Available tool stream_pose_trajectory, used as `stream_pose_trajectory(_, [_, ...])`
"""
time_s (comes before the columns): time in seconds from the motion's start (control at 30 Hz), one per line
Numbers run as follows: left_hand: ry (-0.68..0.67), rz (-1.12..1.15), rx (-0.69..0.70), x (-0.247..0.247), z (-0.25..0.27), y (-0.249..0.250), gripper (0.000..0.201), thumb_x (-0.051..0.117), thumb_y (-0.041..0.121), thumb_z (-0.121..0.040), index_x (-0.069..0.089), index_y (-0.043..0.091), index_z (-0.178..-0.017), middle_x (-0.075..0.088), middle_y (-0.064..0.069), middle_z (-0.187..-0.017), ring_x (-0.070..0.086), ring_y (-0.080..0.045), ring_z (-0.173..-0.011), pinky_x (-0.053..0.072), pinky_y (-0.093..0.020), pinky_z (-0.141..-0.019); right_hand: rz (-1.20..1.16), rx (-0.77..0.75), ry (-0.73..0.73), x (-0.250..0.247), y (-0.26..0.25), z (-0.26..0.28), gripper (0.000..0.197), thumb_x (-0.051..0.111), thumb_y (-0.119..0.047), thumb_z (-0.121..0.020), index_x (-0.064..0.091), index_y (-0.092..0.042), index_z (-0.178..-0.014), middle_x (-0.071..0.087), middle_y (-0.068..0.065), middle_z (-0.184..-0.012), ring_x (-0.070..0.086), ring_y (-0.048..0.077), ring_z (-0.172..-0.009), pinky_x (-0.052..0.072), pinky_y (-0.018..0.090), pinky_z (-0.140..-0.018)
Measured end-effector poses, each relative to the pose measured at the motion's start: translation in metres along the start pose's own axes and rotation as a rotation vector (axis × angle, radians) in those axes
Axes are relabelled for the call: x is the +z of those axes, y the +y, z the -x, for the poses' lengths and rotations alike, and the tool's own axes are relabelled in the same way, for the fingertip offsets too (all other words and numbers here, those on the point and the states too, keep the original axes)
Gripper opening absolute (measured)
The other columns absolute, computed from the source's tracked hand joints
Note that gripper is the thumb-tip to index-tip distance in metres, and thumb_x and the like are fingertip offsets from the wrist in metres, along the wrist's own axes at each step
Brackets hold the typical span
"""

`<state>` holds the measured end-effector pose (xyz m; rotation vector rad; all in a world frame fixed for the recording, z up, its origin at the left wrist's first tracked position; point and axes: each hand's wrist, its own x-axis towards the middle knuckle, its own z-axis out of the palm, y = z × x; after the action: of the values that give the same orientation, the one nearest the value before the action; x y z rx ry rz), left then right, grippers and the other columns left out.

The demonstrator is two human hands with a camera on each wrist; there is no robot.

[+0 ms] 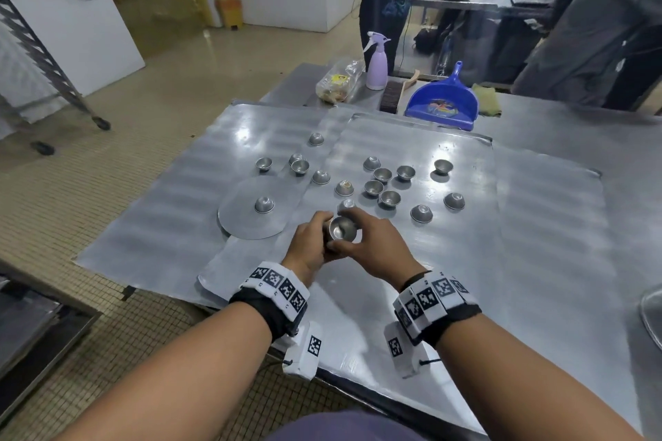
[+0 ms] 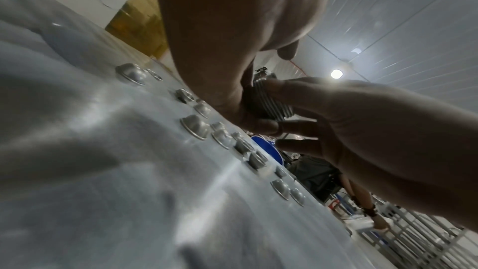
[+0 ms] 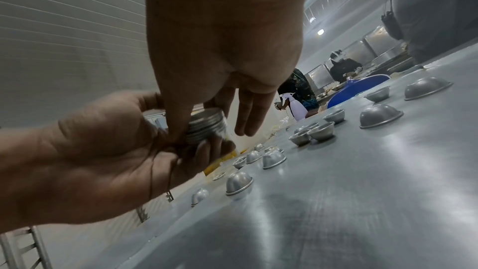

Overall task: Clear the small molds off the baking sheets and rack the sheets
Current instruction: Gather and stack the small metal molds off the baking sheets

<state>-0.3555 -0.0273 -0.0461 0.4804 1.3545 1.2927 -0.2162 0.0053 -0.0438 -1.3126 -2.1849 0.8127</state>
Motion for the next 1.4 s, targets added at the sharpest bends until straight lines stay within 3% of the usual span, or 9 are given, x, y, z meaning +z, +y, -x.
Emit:
stream_pose_trajectory(0.17, [-0.004,-0.065,0.022,0.012,-0.006,-0.001,0.018,0.063,0.017,-0.086,0.07,0.001,-0.081,0.063,-0.016,-0.074,0.063,-0.029,-0.066,0.055,-0.037,-0.067,-0.01,0.041,-0.012,-0.011,0.017,0.01,0.08,0.08,-0.054,-0.076,0.046,-0.033,-0.145,0.062,-0.01,-0.136,0.061,0.013,-0.116,0.05,0.035,-0.094])
stream_pose_trajectory(0.33, [0.002,-0.269,0.012,0.024,-0.028,-0.019,0.011,0.058,-0.001,-0.091,0.067,0.0,-0.083,0.068,-0.016,-0.076,0.072,-0.028,-0.066,0.061,-0.039,-0.075,0.052,0.216,0.009,-0.037,0.065,0.017,0.06,0.072,-0.048,-0.086,0.053,-0.026,-0.139,0.058,-0.005,-0.139,0.062,0.017,-0.112,0.048,0.034,-0.092])
stream_pose_trajectory(0.43, [-0.035,-0.334,-0.04,0.032,-0.034,-0.032,0.008,0.056,0.0,-0.093,0.063,0.001,-0.09,0.068,-0.017,-0.082,0.071,-0.027,-0.064,0.059,-0.04,-0.069,0.101,0.338,0.034,-0.057,0.098,0.013,0.052,0.071,-0.044,-0.087,0.058,-0.024,-0.133,0.062,0.0,-0.134,0.063,0.022,-0.111,0.049,0.038,-0.095])
stream_pose_trajectory(0.6, [-0.025,-0.391,-0.026,0.033,-0.042,-0.048,0.019,0.054,-0.001,-0.094,0.06,-0.017,-0.102,0.066,-0.025,-0.085,0.071,-0.025,-0.059,0.06,-0.032,-0.059,0.141,0.437,0.042,-0.081,0.132,-0.008,0.05,0.071,-0.038,-0.087,0.059,-0.021,-0.133,0.063,0.004,-0.135,0.061,0.026,-0.115,0.046,0.037,-0.097])
stream_pose_trajectory(0.8, [0.0,-0.343,-0.018,0.032,-0.046,-0.056,0.012,0.055,0.0,-0.093,0.065,-0.003,-0.089,0.066,-0.02,-0.082,0.071,-0.028,-0.061,0.059,-0.035,-0.068,0.175,0.423,-0.058,-0.076,0.137,-0.039,0.05,0.067,-0.028,-0.09,0.055,-0.01,-0.135,0.061,0.014,-0.134,0.058,0.034,-0.119,0.045,0.04,-0.095])
stream_pose_trajectory(0.97, [0.004,-0.322,-0.041,0.032,-0.049,-0.055,0.012,0.055,0.001,-0.094,0.065,0.0,-0.088,0.066,-0.019,-0.085,0.073,-0.032,-0.069,0.062,-0.035,-0.07,0.224,0.447,-0.083,-0.062,0.142,-0.045,0.053,0.065,-0.027,-0.09,0.05,-0.018,-0.14,0.051,0.011,-0.14,0.056,0.033,-0.121,0.045,0.04,-0.096])
stream_pose_trajectory(1.1, [0.002,-0.316,-0.045,0.033,-0.05,-0.056,0.012,0.054,0.002,-0.094,0.065,-0.001,-0.091,0.066,-0.02,-0.087,0.074,-0.031,-0.071,0.062,-0.036,-0.074,0.208,0.442,-0.02,-0.054,0.144,-0.044,0.039,0.065,-0.027,-0.09,0.056,-0.019,-0.128,0.057,0.01,-0.128,0.059,0.033,-0.11,0.042,0.035,-0.082])
stream_pose_trajectory(1.2, [-0.007,-0.311,-0.044,0.032,-0.05,-0.056,0.012,0.054,0.002,-0.095,0.065,-0.001,-0.09,0.065,-0.02,-0.087,0.074,-0.03,-0.069,0.062,-0.031,-0.068,0.174,0.441,0.046,-0.05,0.142,-0.042,0.028,0.061,-0.022,-0.09,0.057,-0.014,-0.117,0.065,0.012,-0.111,0.061,0.035,-0.101,0.041,0.035,-0.074])
stream_pose_trajectory(1.4, [-0.01,-0.3,-0.046,0.032,-0.05,-0.056,0.012,0.054,0.002,-0.095,0.065,-0.002,-0.091,0.065,-0.021,-0.088,0.074,-0.031,-0.071,0.061,-0.028,-0.064,0.174,0.413,-0.024,-0.041,0.136,-0.03,0.056,0.067,-0.03,-0.089,0.048,-0.018,-0.14,0.045,0.012,-0.134,0.059,0.039,-0.11,0.045,0.038,-0.092])
